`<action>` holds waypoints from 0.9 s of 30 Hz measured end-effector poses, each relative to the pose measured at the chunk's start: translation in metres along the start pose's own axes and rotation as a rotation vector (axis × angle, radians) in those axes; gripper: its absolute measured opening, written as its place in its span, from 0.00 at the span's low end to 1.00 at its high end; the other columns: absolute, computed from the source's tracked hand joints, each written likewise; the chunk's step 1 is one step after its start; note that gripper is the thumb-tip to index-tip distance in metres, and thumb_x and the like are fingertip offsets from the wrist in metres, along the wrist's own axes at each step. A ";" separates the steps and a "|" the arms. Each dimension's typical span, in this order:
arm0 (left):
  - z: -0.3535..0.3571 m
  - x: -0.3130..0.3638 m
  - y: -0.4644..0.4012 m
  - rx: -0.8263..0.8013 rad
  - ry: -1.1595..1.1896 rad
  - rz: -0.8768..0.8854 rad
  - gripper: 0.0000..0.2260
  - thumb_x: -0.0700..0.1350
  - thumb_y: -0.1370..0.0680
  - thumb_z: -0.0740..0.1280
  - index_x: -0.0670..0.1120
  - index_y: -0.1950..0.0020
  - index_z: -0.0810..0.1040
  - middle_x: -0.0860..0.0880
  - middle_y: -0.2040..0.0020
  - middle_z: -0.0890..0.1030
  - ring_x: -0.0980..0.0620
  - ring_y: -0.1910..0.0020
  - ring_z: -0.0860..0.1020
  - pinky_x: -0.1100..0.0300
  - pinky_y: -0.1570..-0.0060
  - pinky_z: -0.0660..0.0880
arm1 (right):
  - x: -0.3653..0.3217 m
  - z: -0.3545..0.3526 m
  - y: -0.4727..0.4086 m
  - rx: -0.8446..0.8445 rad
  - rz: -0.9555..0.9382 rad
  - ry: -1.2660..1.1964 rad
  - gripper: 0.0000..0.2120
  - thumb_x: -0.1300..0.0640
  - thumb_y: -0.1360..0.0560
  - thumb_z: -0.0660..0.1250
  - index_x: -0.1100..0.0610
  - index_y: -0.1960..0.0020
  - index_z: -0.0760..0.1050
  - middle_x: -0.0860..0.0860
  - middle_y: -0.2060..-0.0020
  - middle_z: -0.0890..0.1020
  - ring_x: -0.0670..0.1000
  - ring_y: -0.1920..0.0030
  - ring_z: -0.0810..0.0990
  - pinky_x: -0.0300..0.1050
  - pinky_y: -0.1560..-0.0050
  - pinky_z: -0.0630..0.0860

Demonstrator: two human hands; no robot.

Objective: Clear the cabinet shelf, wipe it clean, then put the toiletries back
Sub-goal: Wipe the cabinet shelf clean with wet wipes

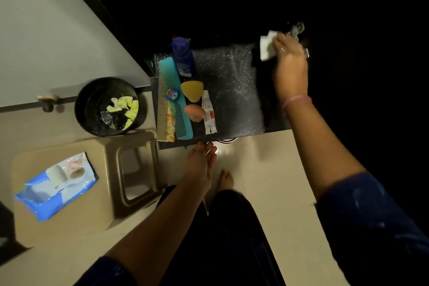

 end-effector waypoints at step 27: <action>0.001 -0.001 -0.006 0.013 -0.128 0.006 0.11 0.43 0.18 0.56 0.45 0.38 0.72 0.50 0.55 0.80 0.52 0.57 0.79 0.59 0.59 0.75 | 0.019 -0.025 0.087 -0.331 0.138 0.191 0.12 0.73 0.28 0.59 0.69 0.46 0.76 0.64 0.50 0.79 0.61 0.46 0.76 0.50 0.50 0.74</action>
Point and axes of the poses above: each hand's wrist, its own y-axis away from the middle knuckle, its own z-axis out of the palm, x = y × z, the point moved 3 cm from there along -y, towards the middle knuckle
